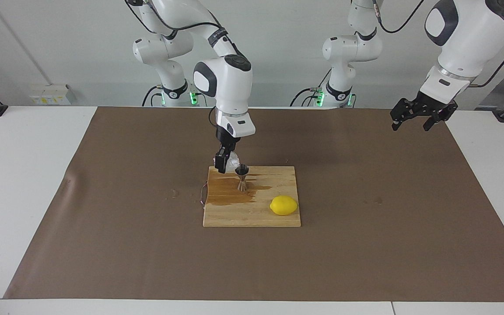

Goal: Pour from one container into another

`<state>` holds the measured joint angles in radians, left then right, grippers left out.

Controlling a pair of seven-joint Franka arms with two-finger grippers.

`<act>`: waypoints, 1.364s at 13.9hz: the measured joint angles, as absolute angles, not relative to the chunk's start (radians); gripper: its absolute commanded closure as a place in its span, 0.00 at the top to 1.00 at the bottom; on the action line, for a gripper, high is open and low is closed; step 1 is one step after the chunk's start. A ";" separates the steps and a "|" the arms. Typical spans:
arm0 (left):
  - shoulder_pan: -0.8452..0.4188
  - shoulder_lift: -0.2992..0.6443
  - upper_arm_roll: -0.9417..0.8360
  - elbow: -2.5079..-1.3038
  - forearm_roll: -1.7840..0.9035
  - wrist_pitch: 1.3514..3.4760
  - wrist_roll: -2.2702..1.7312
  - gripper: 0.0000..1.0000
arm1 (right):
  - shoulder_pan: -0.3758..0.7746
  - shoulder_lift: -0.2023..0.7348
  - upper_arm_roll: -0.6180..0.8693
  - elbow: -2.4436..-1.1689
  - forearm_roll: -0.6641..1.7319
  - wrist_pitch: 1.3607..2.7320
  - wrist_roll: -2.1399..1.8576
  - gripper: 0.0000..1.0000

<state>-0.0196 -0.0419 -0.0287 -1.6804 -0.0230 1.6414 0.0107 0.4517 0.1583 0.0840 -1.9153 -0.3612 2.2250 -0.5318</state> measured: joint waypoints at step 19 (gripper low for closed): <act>-0.020 -0.042 -0.029 -1.680 -0.023 1.641 0.011 1.00 | 0.143 0.142 0.078 -1.947 0.443 2.299 -1.469 0.12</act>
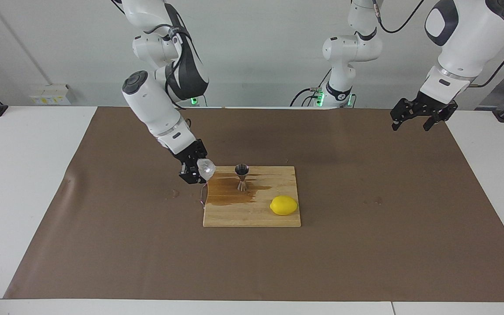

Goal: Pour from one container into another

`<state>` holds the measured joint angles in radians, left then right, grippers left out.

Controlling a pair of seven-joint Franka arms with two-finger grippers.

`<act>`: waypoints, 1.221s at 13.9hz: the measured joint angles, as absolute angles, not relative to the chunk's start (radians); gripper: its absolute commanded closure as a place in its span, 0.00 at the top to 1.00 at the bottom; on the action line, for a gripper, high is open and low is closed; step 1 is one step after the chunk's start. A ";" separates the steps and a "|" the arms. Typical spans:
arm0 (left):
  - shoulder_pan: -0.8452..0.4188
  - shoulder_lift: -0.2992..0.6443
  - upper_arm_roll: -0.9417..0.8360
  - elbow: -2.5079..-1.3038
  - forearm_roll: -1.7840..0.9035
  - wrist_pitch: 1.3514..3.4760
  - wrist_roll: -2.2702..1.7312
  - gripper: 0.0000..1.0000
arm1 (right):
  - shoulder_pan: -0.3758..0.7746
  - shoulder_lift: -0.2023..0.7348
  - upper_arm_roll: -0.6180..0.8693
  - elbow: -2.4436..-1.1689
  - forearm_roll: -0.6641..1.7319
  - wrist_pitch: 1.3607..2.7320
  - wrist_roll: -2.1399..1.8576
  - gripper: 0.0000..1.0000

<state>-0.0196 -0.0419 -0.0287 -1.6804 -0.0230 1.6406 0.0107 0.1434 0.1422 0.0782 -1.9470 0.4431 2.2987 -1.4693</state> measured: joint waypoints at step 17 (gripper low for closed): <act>-0.020 -0.042 -0.029 -1.680 -0.023 1.640 0.011 1.00 | -0.088 0.349 0.078 -2.094 1.024 2.359 -2.306 0.13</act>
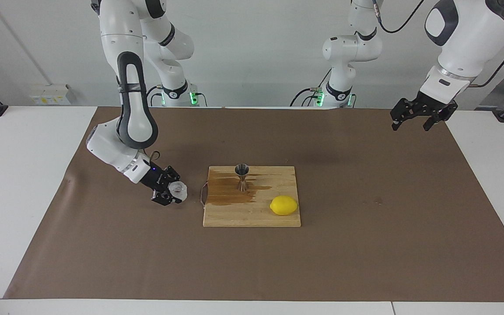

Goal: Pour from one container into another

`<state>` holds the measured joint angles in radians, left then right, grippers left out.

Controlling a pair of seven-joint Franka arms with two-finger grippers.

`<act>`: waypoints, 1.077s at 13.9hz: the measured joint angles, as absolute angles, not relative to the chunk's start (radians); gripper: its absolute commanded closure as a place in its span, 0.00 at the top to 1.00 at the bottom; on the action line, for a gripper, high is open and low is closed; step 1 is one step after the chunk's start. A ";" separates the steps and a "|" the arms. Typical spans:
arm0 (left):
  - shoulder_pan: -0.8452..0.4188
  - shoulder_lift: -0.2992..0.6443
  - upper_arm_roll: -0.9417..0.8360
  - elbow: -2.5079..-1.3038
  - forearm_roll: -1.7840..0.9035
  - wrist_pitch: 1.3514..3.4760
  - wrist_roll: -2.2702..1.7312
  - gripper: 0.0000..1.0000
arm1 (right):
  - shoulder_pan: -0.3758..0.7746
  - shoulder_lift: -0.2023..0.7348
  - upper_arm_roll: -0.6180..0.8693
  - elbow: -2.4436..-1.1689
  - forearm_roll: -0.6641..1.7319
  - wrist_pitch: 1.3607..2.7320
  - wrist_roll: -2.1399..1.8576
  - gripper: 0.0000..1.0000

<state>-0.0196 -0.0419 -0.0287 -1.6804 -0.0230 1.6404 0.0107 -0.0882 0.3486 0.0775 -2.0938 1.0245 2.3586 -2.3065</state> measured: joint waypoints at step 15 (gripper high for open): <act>-0.020 -0.042 -0.029 -1.680 -0.023 1.640 0.011 1.00 | -0.125 0.218 0.081 -2.110 0.819 2.332 -2.099 1.00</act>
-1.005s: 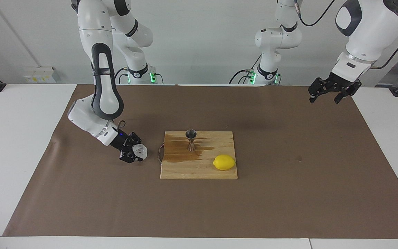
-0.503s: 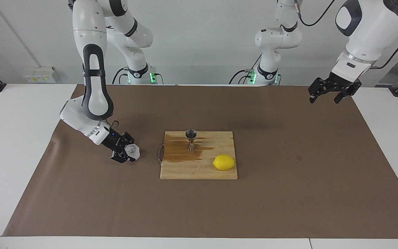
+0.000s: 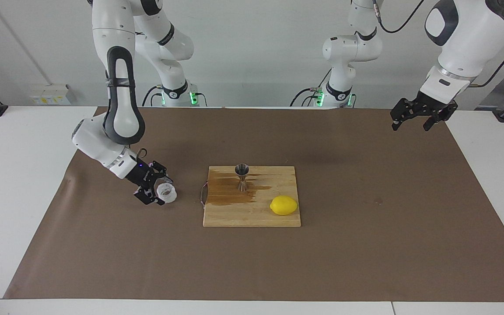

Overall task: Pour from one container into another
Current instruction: 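Open the right gripper to release the white cup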

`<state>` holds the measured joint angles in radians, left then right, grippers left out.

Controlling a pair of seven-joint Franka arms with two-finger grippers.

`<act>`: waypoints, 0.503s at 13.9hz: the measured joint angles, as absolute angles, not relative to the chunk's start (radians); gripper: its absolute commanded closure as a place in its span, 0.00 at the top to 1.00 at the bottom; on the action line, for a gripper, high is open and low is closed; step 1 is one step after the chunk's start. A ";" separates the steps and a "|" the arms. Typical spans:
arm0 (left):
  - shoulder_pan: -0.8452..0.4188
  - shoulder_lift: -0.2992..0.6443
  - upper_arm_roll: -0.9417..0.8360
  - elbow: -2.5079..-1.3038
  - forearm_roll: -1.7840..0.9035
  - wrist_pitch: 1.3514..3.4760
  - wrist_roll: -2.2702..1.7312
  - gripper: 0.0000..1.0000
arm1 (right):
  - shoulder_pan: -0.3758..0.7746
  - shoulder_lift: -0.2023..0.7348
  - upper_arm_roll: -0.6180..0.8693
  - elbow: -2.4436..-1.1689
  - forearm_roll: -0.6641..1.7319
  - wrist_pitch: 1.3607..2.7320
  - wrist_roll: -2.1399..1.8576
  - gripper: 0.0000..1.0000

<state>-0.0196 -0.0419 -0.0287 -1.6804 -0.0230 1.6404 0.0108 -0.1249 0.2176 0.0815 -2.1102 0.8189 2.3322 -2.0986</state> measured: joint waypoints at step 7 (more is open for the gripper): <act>-0.020 -0.042 -0.029 -1.680 -0.023 1.640 0.011 1.00 | -0.113 0.139 0.080 -2.128 0.593 2.294 -1.593 1.00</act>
